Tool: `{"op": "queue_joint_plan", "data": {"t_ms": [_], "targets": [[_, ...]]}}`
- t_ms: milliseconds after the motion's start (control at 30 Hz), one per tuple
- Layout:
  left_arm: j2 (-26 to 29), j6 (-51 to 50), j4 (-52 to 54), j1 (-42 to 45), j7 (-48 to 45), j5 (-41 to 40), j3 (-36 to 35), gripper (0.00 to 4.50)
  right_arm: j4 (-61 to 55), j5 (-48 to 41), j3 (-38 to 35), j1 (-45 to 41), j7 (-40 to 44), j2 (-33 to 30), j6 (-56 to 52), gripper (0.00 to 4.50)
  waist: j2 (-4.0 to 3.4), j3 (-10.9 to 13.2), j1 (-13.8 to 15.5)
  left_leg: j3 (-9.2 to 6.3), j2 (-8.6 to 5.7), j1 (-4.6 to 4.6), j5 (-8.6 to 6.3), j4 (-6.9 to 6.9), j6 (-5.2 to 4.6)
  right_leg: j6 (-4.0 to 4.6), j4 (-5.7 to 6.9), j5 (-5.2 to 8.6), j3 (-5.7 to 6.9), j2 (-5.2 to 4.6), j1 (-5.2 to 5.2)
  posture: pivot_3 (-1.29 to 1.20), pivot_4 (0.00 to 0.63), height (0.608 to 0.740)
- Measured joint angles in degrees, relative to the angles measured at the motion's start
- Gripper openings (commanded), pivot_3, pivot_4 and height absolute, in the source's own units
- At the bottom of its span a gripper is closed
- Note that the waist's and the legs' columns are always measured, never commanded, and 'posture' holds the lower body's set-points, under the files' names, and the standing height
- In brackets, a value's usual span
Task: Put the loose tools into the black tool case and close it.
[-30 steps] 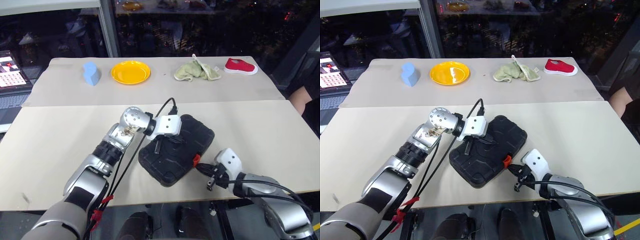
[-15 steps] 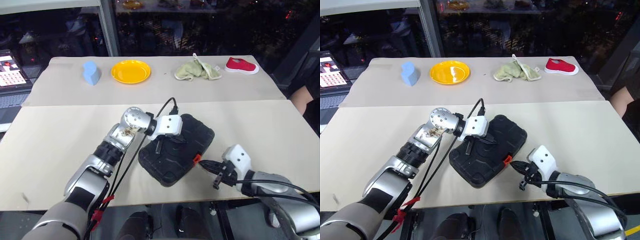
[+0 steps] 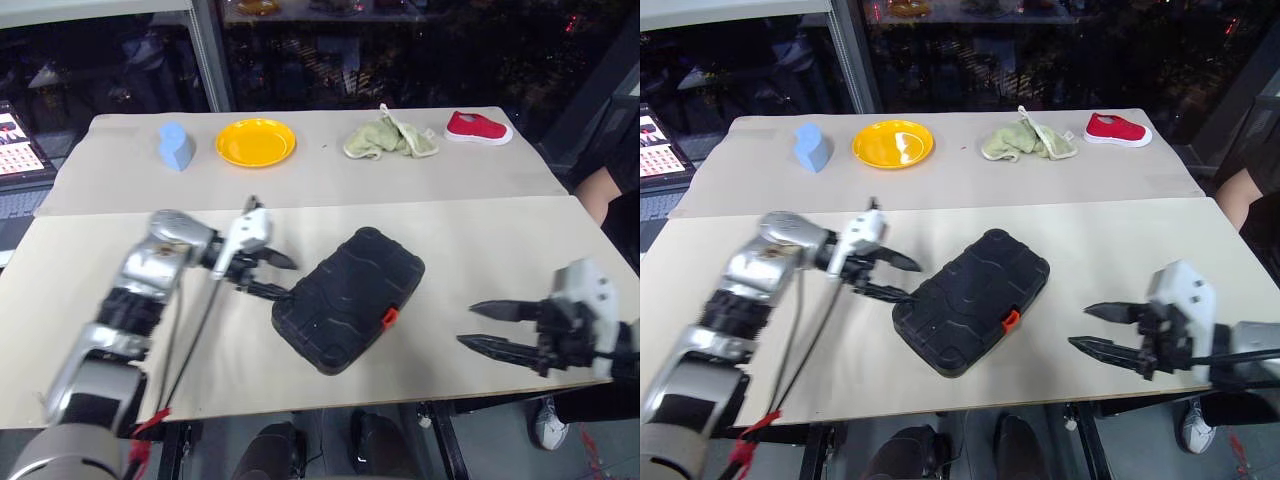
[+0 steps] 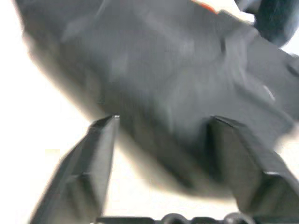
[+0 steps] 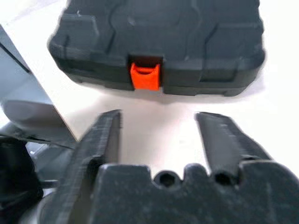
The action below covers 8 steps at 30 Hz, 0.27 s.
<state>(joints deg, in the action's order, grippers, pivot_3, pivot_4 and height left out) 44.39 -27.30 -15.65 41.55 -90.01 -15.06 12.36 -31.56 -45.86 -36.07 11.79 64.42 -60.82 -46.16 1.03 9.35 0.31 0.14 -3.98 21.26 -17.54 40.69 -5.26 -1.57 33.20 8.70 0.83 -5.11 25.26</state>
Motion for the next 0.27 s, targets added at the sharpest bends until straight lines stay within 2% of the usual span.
{"op": "queue_joint_plan", "data": {"t_ms": [33,167,267], "targets": [[2.7,-3.2,1.5,-1.0,-0.8,-1.9,-1.5,4.50,2.1,-1.7,-1.3,-1.1,1.8,-1.0,-1.1,4.47,0.06,0.0,0.3,0.00,0.00,0.01,-0.04,0.06,-0.06,0.01,0.00,0.00,0.01,-0.04,-0.01,0.00,0.150,0.740],[11.1,-10.1,5.2,-5.6,-0.8,-6.7,-9.5,4.50,10.6,-6.0,-4.8,-7.8,4.0,-4.2,-3.7,4.47,0.01,0.2,0.6,0.02,-0.10,0.18,-0.20,0.11,-0.16,0.34,-0.08,-0.22,0.00,-0.20,0.11,0.00,0.150,0.740],[12.7,-12.1,7.6,-7.1,1.6,-8.3,-13.8,4.50,14.4,-6.5,-5.0,-10.9,4.0,-4.6,-3.8,4.47,-0.01,0.2,1.4,-0.08,-0.12,0.18,-0.12,0.10,0.31,0.31,-0.07,-0.19,0.09,-0.20,0.10,0.00,0.150,0.740]]}}
